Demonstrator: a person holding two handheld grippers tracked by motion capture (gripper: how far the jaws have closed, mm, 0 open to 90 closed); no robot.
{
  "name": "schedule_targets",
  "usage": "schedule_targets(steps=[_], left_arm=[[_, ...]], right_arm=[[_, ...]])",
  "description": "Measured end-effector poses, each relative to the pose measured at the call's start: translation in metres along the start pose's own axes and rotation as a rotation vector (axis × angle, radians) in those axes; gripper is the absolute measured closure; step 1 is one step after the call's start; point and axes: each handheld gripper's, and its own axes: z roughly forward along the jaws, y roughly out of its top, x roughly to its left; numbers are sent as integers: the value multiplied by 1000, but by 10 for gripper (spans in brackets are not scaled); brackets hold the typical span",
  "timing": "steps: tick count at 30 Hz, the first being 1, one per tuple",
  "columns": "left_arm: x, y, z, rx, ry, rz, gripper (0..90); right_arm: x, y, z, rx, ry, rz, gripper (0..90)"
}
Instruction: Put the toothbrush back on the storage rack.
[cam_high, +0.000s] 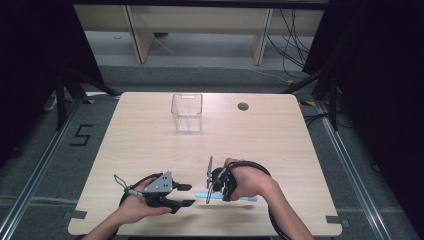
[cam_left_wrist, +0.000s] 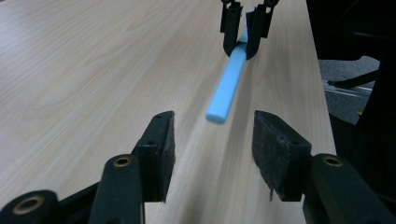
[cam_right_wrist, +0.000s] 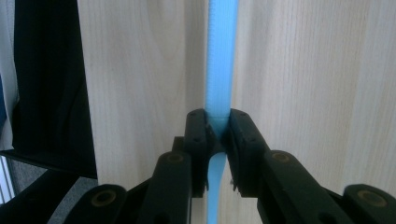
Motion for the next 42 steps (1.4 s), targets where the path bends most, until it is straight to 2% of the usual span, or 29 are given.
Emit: schedule_targets(steps=[1,3,4,5,6,8,9,10,13,15,16,17,18,19,22,23,25,29,30,34,35,38,42], left_arm=[[-1,1,1,1,-3,-5,504],[1,1,3,6,-19,5,508],[0,1,6,4,-20,3,520],[1,1,6,11,-32,12,520],[0,1,7,15,-30,13,529],[1,1,9,8,-53,9,555],[1,1,9,9,-56,11,567],[1,1,9,13,-52,12,594],[1,2,10,17,-65,28,638],[1,2,11,12,-77,22,649],[2,3,11,23,-77,34,666],[3,2,11,27,-86,39,671],[2,2,12,23,-91,31,671],[2,2,12,30,-83,34,676],[3,2,14,52,-94,63,689],[2,2,14,60,-88,69,696],[1,2,15,57,-91,64,702],[2,2,17,63,-95,65,731],[2,2,17,66,-94,68,735],[1,1,18,77,-93,73,758],[1,1,18,74,-101,77,764],[0,1,17,78,-101,89,776],[0,0,16,62,-102,110,778]], right_arm=[[-1,1,1,-12,-3,-15,790],[0,3,0,-10,0,-13,790],[-1,6,-1,-15,-4,-32,790],[-1,6,-1,-15,-4,-32,790],[1,8,-2,-5,6,-8,790],[0,12,-3,-13,-3,-34,790],[2,14,-5,6,-5,-16,790],[1,16,-4,-5,-5,-45,790],[1,21,-3,-15,2,-57,790],[2,23,-3,-3,9,-52,790],[2,25,-2,-14,5,-67,790],[3,27,-3,8,8,-52,790],[3,27,-3,8,8,-52,790],[2,28,-3,-4,3,-83,790],[3,32,0,-30,28,-77,790],[3,33,0,-28,20,-89,790],[4,33,0,-31,33,-83,790],[3,36,0,-27,26,-107,790],[4,36,0,-17,28,-98,790],[5,37,2,-34,34,-90,790],[4,37,1,-19,23,-110,789],[6,38,1,-20,30,-96,786],[5,38,1,-37,19,-112,780]])
